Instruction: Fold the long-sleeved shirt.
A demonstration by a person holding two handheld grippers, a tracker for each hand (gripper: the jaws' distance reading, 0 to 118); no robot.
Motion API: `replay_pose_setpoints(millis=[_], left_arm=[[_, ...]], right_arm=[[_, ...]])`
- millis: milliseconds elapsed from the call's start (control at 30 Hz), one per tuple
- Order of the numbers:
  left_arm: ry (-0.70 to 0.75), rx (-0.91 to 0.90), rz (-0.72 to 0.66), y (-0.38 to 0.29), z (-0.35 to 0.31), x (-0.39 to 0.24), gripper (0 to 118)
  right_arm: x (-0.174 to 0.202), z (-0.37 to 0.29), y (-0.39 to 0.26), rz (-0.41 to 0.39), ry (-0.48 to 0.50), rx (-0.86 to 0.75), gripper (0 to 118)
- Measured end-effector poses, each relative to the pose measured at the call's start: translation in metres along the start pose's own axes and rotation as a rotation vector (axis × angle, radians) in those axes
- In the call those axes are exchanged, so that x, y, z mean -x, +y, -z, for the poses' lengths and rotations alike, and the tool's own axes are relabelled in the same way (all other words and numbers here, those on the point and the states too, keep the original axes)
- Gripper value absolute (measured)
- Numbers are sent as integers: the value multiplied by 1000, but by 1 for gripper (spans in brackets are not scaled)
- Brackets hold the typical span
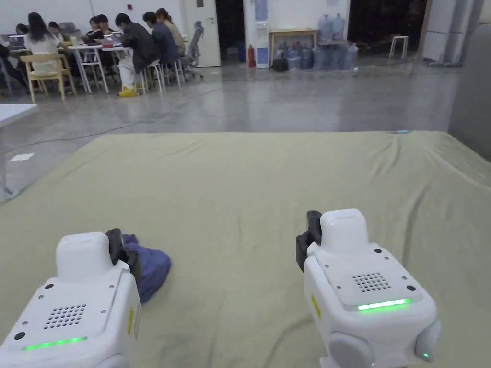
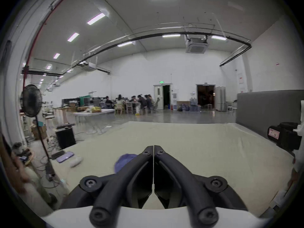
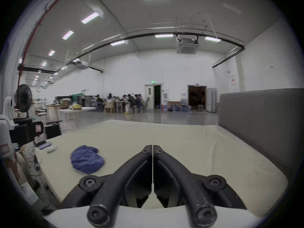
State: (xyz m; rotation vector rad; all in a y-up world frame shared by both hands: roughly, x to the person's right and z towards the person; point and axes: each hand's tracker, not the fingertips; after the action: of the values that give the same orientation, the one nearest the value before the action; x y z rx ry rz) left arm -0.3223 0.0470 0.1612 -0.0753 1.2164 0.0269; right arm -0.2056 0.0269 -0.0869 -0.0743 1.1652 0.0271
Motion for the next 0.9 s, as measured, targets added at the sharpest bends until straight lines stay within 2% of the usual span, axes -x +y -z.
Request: replay_pose_setpoints(millis=[100, 200, 300, 333, 367, 400, 433, 467, 633, 733, 800, 833, 867, 900], left_arm=[[96, 58, 30, 2, -1, 27, 0], [79, 98, -18, 2, 4, 44, 0], [61, 221, -9, 2, 33, 52, 1], [54, 308, -23, 3, 54, 56, 25], [42, 367, -34, 3, 68, 59, 82], [8, 463, -58, -2, 98, 64, 117], [43, 459, -22, -14, 111, 69, 116], [-25, 537, -45, -24, 131, 69, 117], [39, 754, 86, -77, 253, 80, 117], [37, 817, 166, -97, 289, 76, 117], [16, 888, 172, -125, 330, 82, 110], [22, 883, 174, -135, 343, 83, 99], [18, 884, 170, -142, 352, 85, 65], [9, 890, 163, -148, 359, 87, 36]], right_arm=[[31, 13, -1, 0, 106, 4, 0], [47, 19, -2, 0, 132, 17, 0], [51, 22, -3, -4, 160, 22, 0], [52, 24, -2, -10, 170, 28, 0], [52, 26, -2, -13, 172, 31, 0], [53, 28, -4, -17, 172, 33, 0], [52, 30, -4, -20, 174, 37, 0], [52, 31, -4, -20, 178, 42, 0], [48, 46, -12, -13, 180, 66, 0], [45, 57, -20, -39, 179, 97, 0], [40, 68, -25, -53, 185, 131, 0], [38, 74, -28, -58, 180, 149, 0], [37, 76, -29, -62, 172, 156, 0], [34, 79, -31, -66, 164, 161, 0]])
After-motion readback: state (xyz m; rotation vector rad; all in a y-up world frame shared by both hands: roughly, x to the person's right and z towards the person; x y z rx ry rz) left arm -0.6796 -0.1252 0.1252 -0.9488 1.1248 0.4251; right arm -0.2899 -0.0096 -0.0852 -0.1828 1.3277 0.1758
